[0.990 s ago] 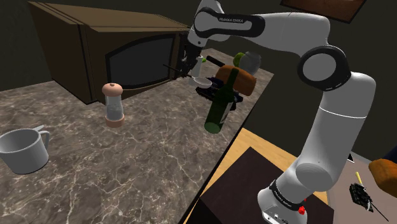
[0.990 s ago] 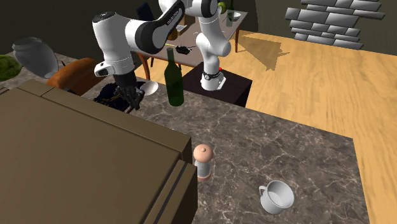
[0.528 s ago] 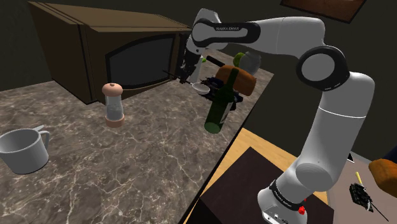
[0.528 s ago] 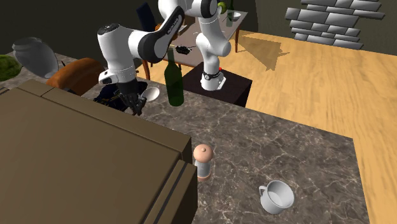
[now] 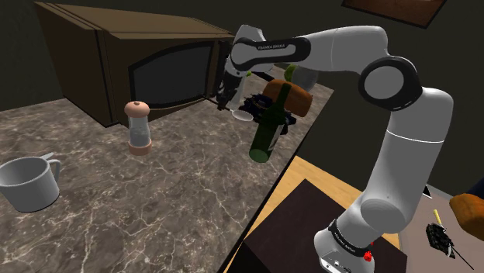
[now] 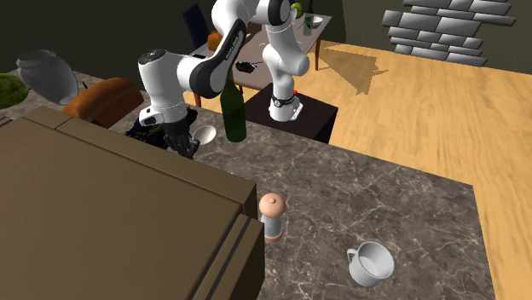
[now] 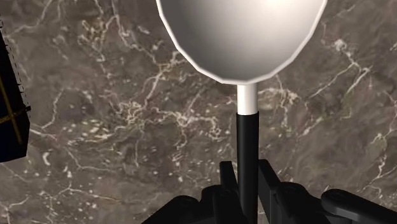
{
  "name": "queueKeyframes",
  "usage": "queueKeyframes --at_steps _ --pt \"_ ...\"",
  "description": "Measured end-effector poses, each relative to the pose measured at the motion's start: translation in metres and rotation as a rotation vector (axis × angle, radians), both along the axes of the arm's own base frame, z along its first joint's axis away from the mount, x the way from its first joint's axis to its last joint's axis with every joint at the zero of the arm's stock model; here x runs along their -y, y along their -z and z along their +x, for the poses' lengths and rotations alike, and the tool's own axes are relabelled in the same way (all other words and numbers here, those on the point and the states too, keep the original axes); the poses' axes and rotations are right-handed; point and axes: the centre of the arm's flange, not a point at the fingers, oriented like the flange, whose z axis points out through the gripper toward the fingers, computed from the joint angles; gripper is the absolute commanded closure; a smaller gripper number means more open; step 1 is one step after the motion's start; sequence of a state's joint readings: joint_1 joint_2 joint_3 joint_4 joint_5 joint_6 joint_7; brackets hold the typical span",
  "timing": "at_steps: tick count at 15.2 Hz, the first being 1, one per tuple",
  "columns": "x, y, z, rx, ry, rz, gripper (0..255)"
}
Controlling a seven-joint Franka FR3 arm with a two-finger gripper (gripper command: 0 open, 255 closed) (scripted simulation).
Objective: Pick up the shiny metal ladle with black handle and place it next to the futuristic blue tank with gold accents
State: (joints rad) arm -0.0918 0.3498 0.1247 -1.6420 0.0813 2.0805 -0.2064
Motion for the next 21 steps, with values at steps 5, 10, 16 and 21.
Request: queueKeyframes --at_steps 5,10,16,21 --pt "0.001 0.026 0.0 0.0 0.0 0.0 255" --pt "0.0 0.052 -0.001 0.0 0.0 0.0 255" --pt "0.001 0.058 0.001 0.026 0.0 0.0 255" --pt "0.0 0.057 0.002 0.027 0.001 -0.001 0"
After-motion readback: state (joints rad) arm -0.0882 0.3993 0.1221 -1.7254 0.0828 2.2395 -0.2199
